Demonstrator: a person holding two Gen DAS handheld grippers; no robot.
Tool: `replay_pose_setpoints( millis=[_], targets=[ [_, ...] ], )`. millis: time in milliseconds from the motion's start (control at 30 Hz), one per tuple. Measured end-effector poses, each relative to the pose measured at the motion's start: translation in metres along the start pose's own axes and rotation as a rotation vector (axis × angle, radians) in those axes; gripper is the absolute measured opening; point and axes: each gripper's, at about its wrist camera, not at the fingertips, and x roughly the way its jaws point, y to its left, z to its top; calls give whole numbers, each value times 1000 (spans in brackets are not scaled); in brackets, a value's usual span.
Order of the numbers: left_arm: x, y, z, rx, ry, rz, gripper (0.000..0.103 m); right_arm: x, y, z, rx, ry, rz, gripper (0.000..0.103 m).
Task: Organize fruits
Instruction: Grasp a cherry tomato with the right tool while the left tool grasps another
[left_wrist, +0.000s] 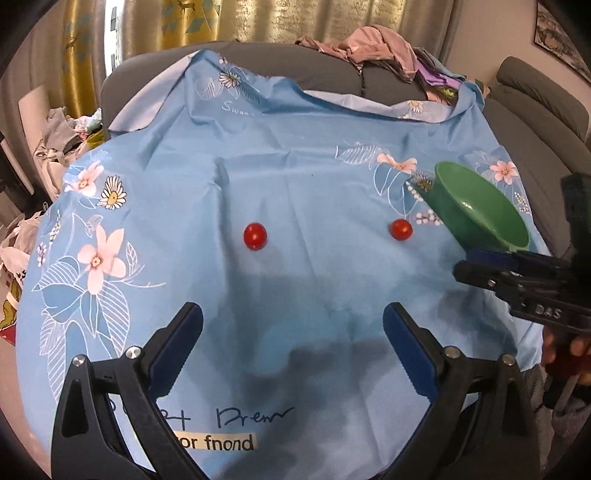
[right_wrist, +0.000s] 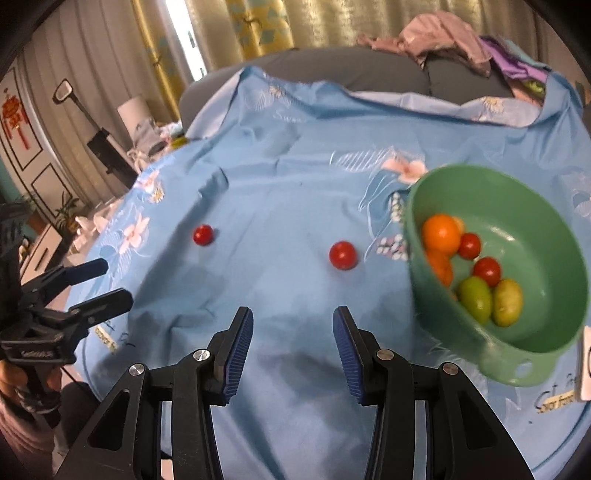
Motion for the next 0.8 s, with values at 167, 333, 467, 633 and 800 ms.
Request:
replay_pose_setpoints(
  millis=[167,333,467,633,800],
  targets=[
    [7,10,2,-10,2,-20,98,23,0,10,-10,26,-38,46],
    [12,19,6,-18,-12,-40,98,46,3,24,-46,44,-114,46],
    [18,24,9,-17,-10,-46,98,63,2,34,-72,61,-189,46],
    [25,29,14,-17,-9,-52,98,80,5,46,-107,85,-258,46],
    [29,32,20,-11,-11,-57,97,93,4,53,-131,115,-297,44]
  ],
)
